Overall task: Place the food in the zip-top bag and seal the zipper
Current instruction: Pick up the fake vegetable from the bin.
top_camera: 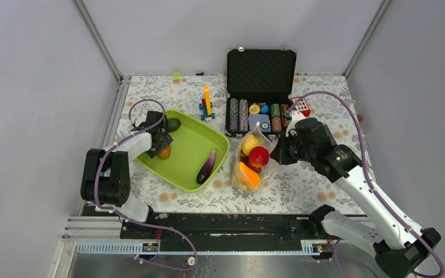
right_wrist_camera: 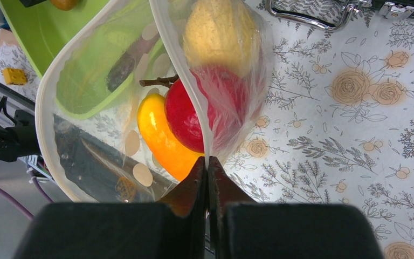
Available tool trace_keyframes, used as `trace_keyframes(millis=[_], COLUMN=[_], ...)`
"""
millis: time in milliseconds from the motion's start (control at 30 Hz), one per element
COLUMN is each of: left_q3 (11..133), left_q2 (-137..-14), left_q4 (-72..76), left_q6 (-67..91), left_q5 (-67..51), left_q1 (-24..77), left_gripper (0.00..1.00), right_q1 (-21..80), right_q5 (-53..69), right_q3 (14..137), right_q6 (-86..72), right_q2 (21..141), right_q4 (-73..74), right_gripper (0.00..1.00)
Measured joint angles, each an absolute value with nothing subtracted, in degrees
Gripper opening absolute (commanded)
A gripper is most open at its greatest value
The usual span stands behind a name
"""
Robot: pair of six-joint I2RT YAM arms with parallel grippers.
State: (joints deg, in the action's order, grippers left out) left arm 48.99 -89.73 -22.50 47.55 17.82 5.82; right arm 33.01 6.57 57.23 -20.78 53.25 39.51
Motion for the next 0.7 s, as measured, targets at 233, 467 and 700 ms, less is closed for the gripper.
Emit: trace_keyframes(millis=[233,467,700], left_q3=[48.4,46.81,47.42], left_q2=[-81.76,-64.53,-57.28], left_q4=[-22.15,-16.64,-6.33], left_q6=[47.37,44.69,39.55], left_q5=[12.05,1.15,-16.53], left_q1=[5.87,9.52,21.1], left_gripper=[0.0,0.0,0.06], right_q1=[33.01,33.01,33.01], right_q5=[6.57,6.59,6.61], right_q3=[57.23,57.23,57.23], right_q6=[-20.78,-20.78,-20.78], right_q2=[53.23,53.25,53.36], right_q4=[39.51,39.51,39.51], right_gripper=[0.02,0.02,0.02])
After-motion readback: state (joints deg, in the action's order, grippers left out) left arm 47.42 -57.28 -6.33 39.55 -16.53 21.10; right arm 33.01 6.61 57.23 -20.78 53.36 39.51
